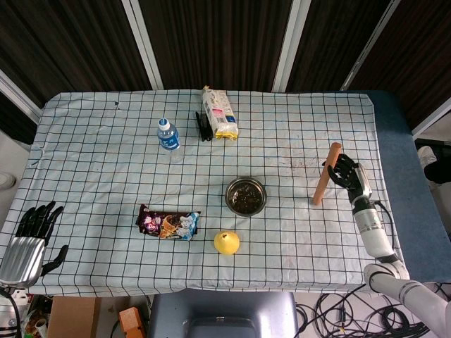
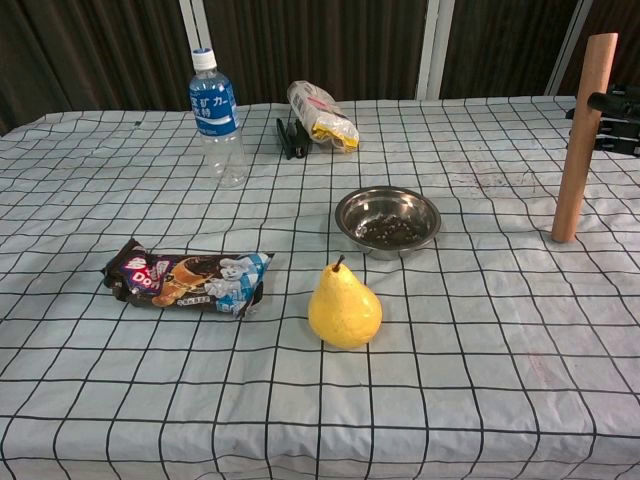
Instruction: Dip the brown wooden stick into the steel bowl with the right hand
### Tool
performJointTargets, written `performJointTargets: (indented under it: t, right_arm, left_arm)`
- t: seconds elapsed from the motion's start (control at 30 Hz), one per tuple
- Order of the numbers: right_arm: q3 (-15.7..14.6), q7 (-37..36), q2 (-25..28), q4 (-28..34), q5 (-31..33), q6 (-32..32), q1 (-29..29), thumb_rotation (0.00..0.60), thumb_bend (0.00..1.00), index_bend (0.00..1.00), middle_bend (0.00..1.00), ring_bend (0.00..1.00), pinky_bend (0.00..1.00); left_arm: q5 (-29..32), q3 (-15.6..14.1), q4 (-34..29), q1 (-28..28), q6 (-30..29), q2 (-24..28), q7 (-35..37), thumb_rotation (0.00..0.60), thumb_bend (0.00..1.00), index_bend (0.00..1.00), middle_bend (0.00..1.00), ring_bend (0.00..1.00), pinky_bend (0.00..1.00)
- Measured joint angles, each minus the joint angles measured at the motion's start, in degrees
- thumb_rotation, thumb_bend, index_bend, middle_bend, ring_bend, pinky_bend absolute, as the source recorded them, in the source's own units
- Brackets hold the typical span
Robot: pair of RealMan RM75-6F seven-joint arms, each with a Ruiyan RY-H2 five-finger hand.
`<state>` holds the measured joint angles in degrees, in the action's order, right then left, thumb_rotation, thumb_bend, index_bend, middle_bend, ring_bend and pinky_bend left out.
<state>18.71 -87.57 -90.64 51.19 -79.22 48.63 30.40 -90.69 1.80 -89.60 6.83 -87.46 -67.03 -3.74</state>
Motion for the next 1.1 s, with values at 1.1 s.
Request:
performJointTargets:
  t: [1.1]
  right_arm:
    - [-8.6, -12.12, -6.12, -16.36, -5.04, 12.46, -1.2, 0.391, 0.25, 0.43, 0.37, 0.36, 0.39]
  left_arm:
    - [0.44, 0.14, -0.26, -0.22, -0.24, 0.07, -0.55, 0.6, 0.35, 0.0, 0.0, 0.0, 0.0]
